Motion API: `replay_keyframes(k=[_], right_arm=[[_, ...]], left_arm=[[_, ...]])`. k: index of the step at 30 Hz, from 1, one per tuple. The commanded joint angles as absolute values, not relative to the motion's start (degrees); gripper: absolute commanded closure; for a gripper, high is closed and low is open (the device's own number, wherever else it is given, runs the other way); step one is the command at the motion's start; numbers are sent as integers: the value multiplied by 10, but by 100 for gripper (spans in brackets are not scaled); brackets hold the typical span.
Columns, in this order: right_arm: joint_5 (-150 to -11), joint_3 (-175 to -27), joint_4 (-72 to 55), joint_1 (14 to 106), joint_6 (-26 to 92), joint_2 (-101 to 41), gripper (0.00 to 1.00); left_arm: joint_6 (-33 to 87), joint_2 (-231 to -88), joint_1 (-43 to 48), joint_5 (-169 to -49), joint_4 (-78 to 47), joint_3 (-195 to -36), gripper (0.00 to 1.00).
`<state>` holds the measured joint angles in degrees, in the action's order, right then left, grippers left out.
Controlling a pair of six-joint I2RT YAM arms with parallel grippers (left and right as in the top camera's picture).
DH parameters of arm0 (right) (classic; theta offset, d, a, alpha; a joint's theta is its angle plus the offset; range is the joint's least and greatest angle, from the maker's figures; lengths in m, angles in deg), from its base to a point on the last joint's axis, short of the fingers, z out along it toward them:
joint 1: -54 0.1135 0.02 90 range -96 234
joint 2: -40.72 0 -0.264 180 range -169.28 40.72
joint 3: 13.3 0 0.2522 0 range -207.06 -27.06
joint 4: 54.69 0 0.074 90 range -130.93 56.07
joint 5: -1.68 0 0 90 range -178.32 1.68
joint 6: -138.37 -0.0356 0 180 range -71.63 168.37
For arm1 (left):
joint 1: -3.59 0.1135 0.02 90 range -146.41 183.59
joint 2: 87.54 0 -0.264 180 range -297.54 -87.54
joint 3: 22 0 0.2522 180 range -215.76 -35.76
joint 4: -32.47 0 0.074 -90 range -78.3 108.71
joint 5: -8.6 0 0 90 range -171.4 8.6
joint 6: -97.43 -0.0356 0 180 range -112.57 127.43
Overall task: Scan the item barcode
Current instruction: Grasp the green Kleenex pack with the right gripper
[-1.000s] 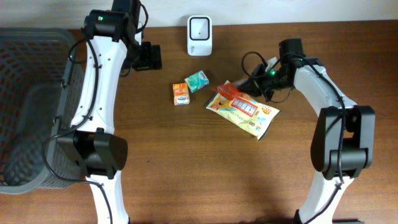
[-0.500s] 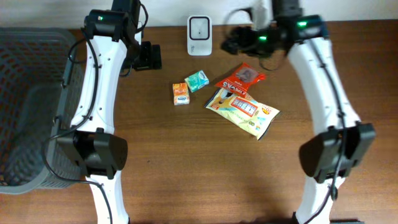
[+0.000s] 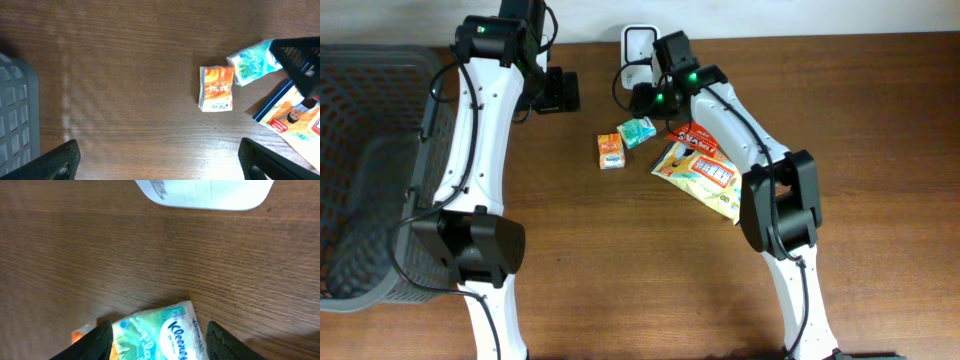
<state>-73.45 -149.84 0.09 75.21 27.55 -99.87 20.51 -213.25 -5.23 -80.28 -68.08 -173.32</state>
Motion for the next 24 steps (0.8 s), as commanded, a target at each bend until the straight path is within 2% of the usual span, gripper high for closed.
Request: replay_keyframes(k=[1,4,5,7,8,9,10,11,12,13,14,15,17,20,21,22,23,24], right_arm=[[-750,-1501,1,756,268,-1024,42],[-751,-1501,50,756,268,-1033,57],[-751,-1502,75,753,269,-1032,57],[-751,-1520,179,734,280,-1020,76],[-751,-1534,229,727,290,-1010,80],[-750,-1568,342,723,295,-989,82],[-750,-1590,398,723,295,-982,81],[-751,-1629,480,725,300,-975,73],[-751,-1661,518,726,335,-972,59],[-770,-1700,523,725,413,-972,13],[-794,-1704,490,724,461,-972,11],[-795,-1698,449,724,577,-977,12],[-789,-1672,436,731,694,-986,11],[-761,-1572,377,732,750,-987,9],[-716,-1543,371,732,800,-987,8],[-673,-1494,346,732,855,-987,10],[-673,-1480,327,732,855,-987,11],[-673,-1475,313,732,854,-988,16]], left_arm=[[207,-2129,-49,-799,-681,-1734,1],[207,-2129,-49,-799,-681,-1734,1],[207,-2129,-49,-799,-681,-1734,1],[207,-2129,-49,-799,-681,-1734,1],[207,-2129,-49,-799,-681,-1734,1],[207,-2129,-49,-799,-681,-1734,1],[207,-2129,-49,-799,-681,-1734,1],[207,-2129,-49,-799,-681,-1734,1],[207,-2129,-49,-799,-681,-1734,1],[207,-2129,-49,-799,-681,-1734,1],[207,-2129,-49,-799,-681,-1734,1],[207,-2129,-49,-799,-681,-1734,1],[207,-2129,-49,-799,-681,-1734,1],[207,-2129,-49,-799,-681,-1734,1],[207,-2129,-49,-799,-681,-1734,1],[207,-2129,-49,-799,-681,-1734,1],[207,-2129,-49,-799,-681,-1734,1],[207,-2129,-49,-799,-681,-1734,1]])
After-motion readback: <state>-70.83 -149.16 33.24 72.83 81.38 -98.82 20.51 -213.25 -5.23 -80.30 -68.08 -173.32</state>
